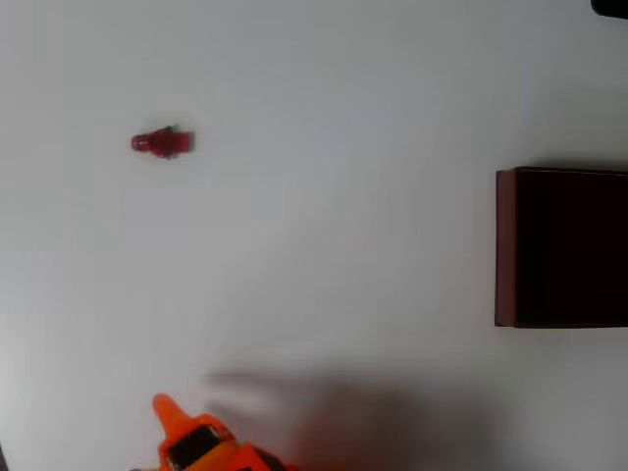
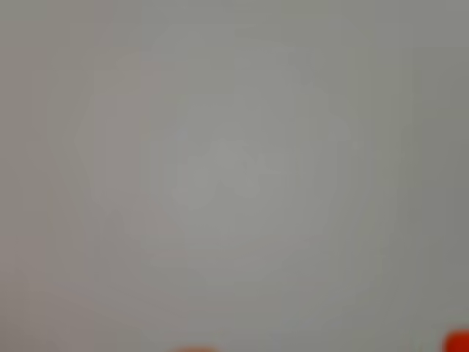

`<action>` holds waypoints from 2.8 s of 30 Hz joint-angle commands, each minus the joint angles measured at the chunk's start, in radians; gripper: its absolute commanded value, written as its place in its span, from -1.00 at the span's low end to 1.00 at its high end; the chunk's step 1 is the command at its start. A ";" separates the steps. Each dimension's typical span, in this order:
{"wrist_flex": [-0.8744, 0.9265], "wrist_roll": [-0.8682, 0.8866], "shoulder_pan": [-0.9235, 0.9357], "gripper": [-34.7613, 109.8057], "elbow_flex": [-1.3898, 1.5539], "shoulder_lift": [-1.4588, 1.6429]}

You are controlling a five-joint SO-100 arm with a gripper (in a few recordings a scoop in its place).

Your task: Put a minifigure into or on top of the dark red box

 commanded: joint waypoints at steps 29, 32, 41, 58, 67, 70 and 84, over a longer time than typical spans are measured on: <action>-0.044 0.170 0.374 -0.22 -0.808 -1.103; -0.066 0.144 0.403 -0.22 -0.859 -1.169; -0.107 0.052 0.449 -0.22 -1.042 -1.433; -0.095 -0.097 0.488 -0.23 -1.428 -1.850; 0.002 -0.035 0.531 -0.24 -1.669 -2.037; 0.026 0.005 0.540 -0.23 -1.715 -2.060; 0.189 -0.009 0.502 -0.23 -2.151 -2.345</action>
